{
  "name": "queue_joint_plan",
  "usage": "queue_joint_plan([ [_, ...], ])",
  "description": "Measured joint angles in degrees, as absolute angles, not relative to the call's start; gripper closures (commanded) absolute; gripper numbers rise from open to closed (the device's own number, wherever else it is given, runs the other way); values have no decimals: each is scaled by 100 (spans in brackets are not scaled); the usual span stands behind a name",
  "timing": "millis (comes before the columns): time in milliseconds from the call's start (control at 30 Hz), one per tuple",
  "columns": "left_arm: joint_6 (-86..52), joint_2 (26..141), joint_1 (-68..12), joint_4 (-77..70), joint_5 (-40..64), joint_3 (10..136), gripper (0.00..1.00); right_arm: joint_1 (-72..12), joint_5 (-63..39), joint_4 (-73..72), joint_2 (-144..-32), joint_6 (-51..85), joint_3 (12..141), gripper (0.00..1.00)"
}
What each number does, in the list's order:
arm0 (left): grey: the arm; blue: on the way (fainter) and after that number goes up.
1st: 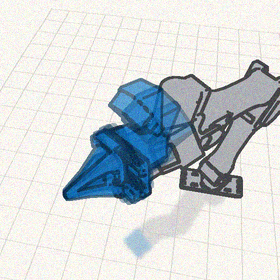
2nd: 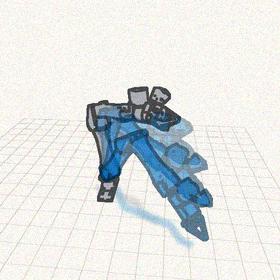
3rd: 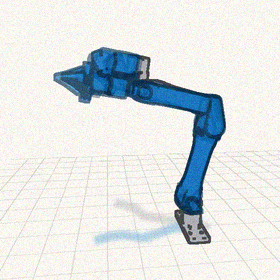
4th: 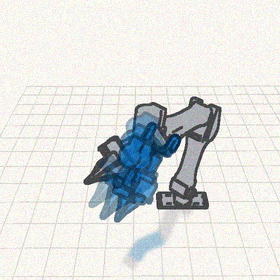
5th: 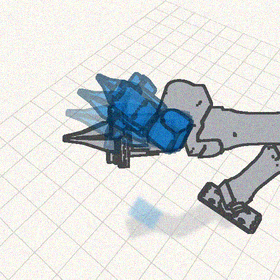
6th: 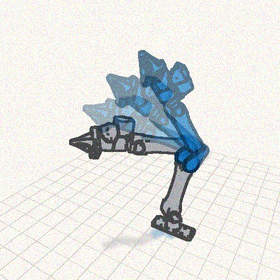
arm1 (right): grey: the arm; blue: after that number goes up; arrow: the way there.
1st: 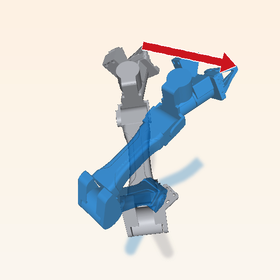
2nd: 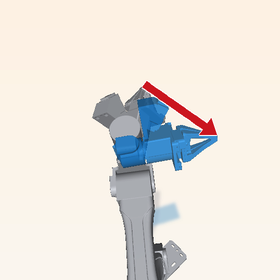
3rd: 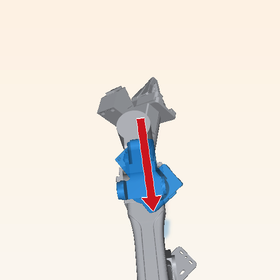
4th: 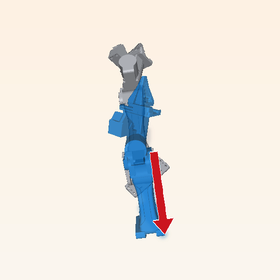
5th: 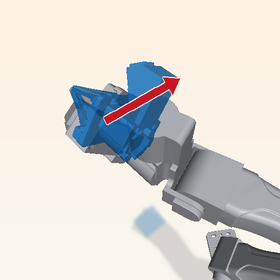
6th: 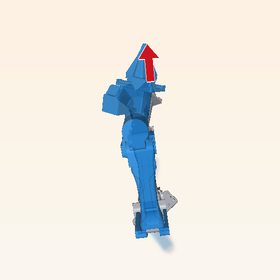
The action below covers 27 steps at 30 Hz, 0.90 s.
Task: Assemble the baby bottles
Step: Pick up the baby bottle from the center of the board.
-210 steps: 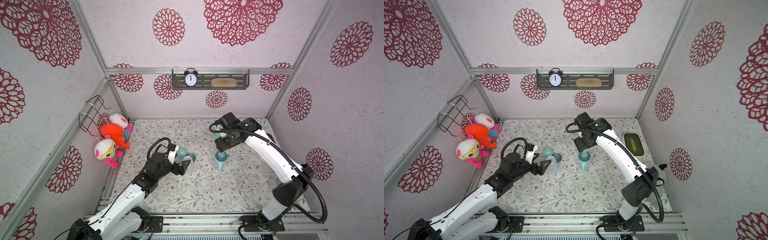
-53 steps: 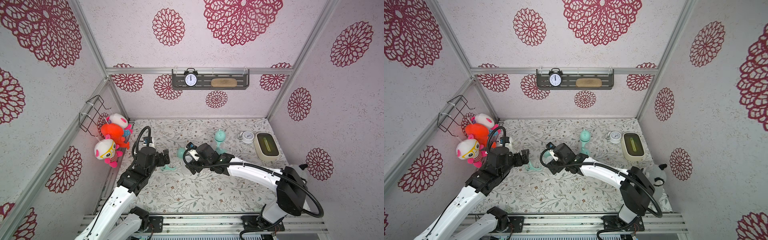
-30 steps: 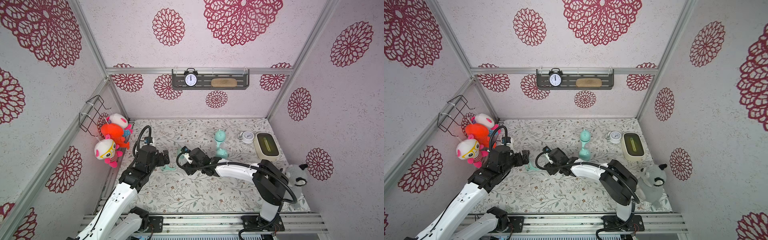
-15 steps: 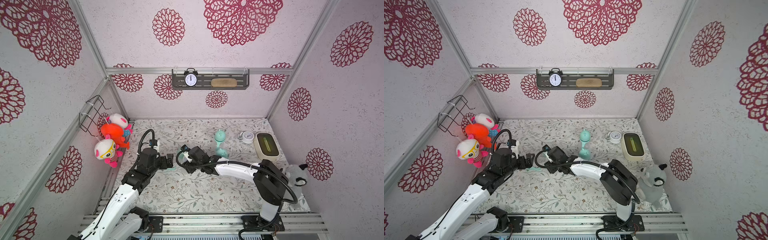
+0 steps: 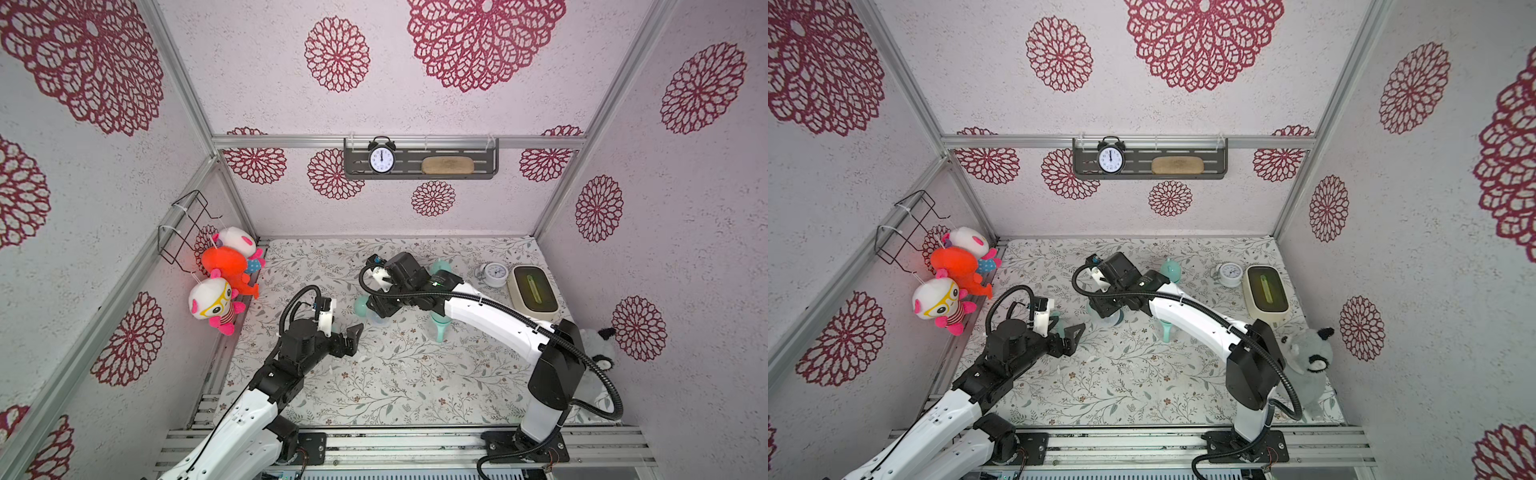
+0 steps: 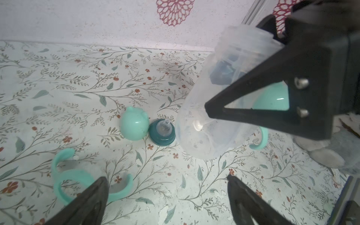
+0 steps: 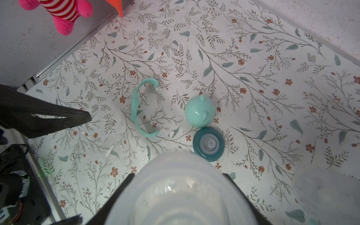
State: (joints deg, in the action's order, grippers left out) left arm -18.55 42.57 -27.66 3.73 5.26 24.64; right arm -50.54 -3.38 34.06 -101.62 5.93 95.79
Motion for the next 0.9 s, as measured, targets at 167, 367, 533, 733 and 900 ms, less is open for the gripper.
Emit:
queue_joint_plan([
  [167, -1520, 4099, -2880, -261, 910, 2193, 2, -5043, -698, 3933, -10165, 558, 10110, 55],
  [367, -1186, 4322, -2991, -766, 1302, 2154, 2, -5111, -1076, 4128, -10165, 565, 10206, 53],
  [533, -1024, 4595, -3089, -1070, 1540, 2158, 2, -5304, -1210, 4119, -10134, 611, 10178, 53],
  [733, -941, 4803, -3100, -1328, 1704, 2161, 2, -5395, -1363, 3898, -9786, 722, 9885, 54],
  [900, -906, 4904, -3109, -1476, 1754, 2169, 2, -5389, -1446, 3627, -9448, 792, 9671, 54],
])
